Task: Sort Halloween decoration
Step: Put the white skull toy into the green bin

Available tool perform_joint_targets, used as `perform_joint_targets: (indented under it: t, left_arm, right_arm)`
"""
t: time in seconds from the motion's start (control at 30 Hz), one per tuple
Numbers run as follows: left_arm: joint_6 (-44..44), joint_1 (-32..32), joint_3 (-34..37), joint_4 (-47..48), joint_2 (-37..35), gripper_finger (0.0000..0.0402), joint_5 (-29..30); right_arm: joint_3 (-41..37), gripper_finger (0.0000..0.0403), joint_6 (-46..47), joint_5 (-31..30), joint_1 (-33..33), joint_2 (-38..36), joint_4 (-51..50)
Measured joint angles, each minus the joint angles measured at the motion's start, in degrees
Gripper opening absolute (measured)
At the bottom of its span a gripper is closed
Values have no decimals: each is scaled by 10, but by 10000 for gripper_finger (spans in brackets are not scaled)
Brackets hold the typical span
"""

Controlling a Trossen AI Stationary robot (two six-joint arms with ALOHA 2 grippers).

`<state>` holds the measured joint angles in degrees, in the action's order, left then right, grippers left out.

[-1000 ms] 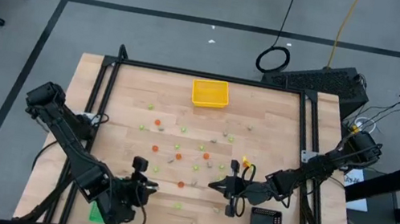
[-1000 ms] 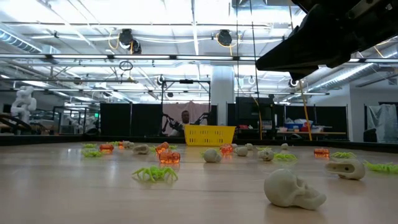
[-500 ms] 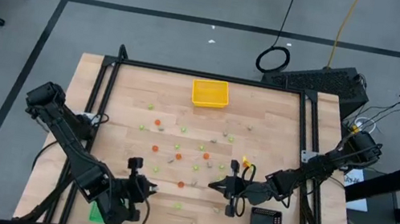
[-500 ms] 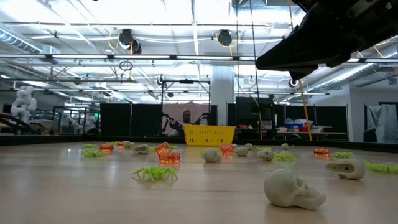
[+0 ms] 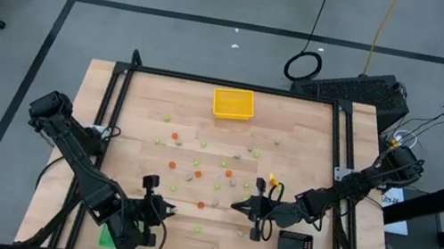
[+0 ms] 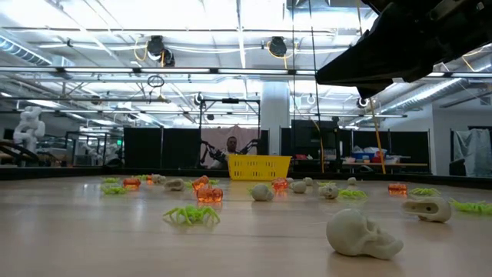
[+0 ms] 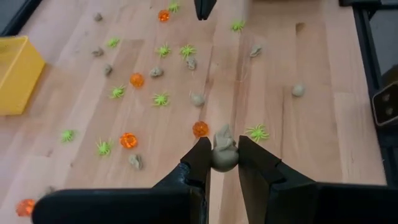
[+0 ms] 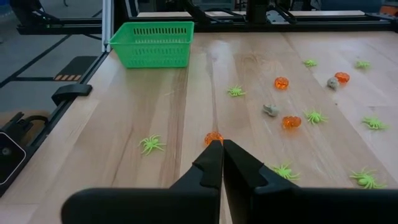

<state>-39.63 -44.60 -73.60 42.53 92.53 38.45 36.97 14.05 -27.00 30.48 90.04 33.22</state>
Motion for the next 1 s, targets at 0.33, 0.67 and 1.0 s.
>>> perform_joint_targets:
  t: [0.33, 0.67, 1.0]
  left_arm:
    - [10, -11, 0, 18, 0, 54, -89]
    - [-96, -31, 0, 112, -53, 54, -180]
    - [-183, -80, 0, 181, -70, 54, -209]
  right_arm:
    - [0, 2, -45, 0, 0, 0, 0]
    - [0, 2, -58, 0, 0, 0, 0]
    - [0, 2, -58, 0, 0, 0, 0]
